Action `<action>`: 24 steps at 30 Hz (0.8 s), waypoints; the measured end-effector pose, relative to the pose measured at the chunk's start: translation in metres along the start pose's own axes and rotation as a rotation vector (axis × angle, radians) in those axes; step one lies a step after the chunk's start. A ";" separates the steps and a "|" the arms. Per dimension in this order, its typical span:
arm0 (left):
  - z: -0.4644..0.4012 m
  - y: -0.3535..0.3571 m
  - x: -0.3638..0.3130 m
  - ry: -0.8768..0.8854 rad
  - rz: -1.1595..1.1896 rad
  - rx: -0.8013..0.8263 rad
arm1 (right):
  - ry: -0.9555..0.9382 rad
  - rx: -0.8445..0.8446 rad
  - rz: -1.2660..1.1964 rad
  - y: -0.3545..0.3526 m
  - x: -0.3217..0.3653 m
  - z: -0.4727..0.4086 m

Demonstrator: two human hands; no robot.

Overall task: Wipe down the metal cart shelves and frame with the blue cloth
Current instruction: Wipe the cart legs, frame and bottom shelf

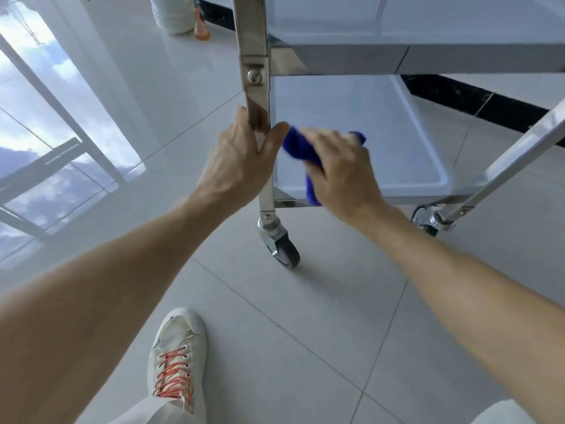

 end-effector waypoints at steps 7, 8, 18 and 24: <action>-0.001 -0.006 0.008 0.010 0.045 0.058 | -0.047 0.219 0.254 0.090 0.006 0.041; -0.002 -0.007 0.008 0.010 0.043 0.066 | -0.063 0.185 0.291 0.091 0.005 0.039; -0.024 -0.020 0.014 0.030 0.017 0.142 | -0.111 0.120 0.477 0.051 -0.098 0.054; -0.034 -0.014 0.021 0.010 0.044 0.133 | -0.006 0.184 0.429 0.028 -0.139 0.061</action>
Point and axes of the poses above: each hand's wrist, its own z-axis away from the middle knuckle, its own y-axis out of the palm, x = y × z, the point moved 4 cm from there along -z, towards the middle knuckle, and after that the axes turned 3 degrees about z, right-handed, at the moved point
